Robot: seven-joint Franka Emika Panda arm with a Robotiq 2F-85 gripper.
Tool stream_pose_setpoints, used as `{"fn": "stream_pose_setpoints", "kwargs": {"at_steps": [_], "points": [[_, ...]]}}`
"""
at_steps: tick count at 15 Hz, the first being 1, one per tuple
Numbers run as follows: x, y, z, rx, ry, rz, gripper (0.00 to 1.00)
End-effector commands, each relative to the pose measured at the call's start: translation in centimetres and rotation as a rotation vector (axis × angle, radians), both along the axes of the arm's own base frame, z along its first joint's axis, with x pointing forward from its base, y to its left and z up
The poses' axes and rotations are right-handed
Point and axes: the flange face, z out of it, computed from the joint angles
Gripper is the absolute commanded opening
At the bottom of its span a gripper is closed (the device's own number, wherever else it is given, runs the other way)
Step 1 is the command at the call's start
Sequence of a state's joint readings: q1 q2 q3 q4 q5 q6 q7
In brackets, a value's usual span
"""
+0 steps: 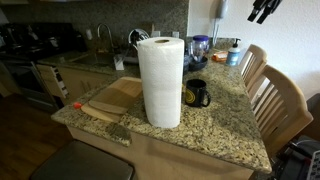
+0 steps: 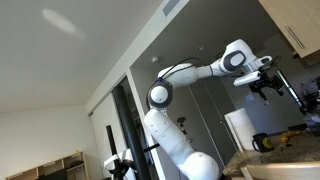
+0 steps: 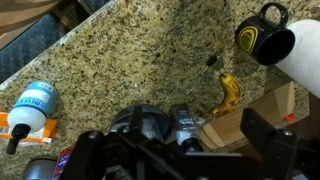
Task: Take the bottle out of the bowl and put it on the countertop
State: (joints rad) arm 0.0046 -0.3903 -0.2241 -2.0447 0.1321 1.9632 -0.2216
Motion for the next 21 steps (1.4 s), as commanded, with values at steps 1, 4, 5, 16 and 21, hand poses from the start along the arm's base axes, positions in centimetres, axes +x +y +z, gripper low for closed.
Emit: {"fn": "stream_pose_setpoints", "kwargs": {"at_steps": [1,4,5,16,21], "points": [[1.3,-0.4,-2.8,-0.097,0.088,-0.081,1.0],[7.2,-2.2,-6.8,-0.104,0.142,-0.236,1.0],[8.6,-2.7,-8.0,-0.091,0.147,-0.294,1.0],[16.1,-4.6,-9.4,0.061,-0.034,-0.544,1.0],[17.7,-3.7,-7.8,0.115,-0.128,-0.553,1.0]]}}
